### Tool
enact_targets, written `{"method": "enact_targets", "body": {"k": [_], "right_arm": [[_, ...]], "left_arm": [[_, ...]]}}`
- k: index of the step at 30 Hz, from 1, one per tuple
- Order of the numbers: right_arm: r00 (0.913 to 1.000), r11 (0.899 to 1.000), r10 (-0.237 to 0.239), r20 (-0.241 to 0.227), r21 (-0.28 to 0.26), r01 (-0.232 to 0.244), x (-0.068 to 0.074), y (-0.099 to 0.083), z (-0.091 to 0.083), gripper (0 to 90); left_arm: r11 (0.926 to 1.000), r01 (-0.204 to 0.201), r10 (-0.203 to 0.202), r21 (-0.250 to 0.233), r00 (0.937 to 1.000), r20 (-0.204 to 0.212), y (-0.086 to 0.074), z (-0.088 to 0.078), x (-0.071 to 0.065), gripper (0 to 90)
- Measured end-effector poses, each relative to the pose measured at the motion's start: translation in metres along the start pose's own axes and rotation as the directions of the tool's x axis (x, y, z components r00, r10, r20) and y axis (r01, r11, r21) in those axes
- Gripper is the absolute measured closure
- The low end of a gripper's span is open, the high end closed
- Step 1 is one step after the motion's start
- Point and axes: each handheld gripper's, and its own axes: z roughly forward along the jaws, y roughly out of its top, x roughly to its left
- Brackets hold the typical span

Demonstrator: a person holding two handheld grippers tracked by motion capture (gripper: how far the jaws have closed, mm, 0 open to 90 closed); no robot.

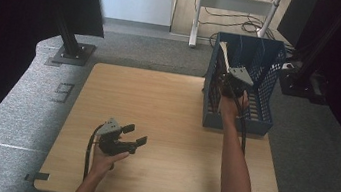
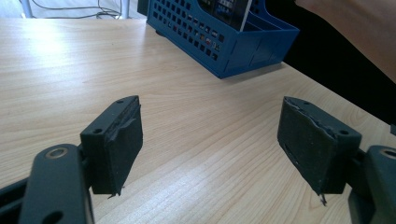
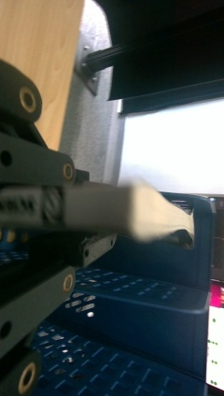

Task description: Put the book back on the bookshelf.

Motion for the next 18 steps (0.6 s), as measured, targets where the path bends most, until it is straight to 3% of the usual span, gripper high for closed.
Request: {"method": "enact_targets", "body": {"k": [5,9,18], "right_arm": [[0.9997,1.000,0.020,0.016,0.017,-0.021,-0.0023,-0.0016,0.0021,73.9],[0.9990,0.999,0.003,0.044,0.035,-0.005,-0.0020,-0.0031,0.0032,80.7],[0.9977,0.999,0.040,0.055,-0.004,-0.040,-0.0088,-0.0001,0.0000,81.4]], "left_arm": [[1.0000,-0.001,0.001,0.001,1.0000,0.002,0.0001,0.0004,-0.0004,22.4],[1.0000,0.003,-0.003,-0.001,1.0000,-0.002,0.0001,0.0000,0.0006,22.4],[1.0000,0.004,-0.004,0.000,1.0000,0.003,0.0000,0.0014,0.0003,22.4]]}}
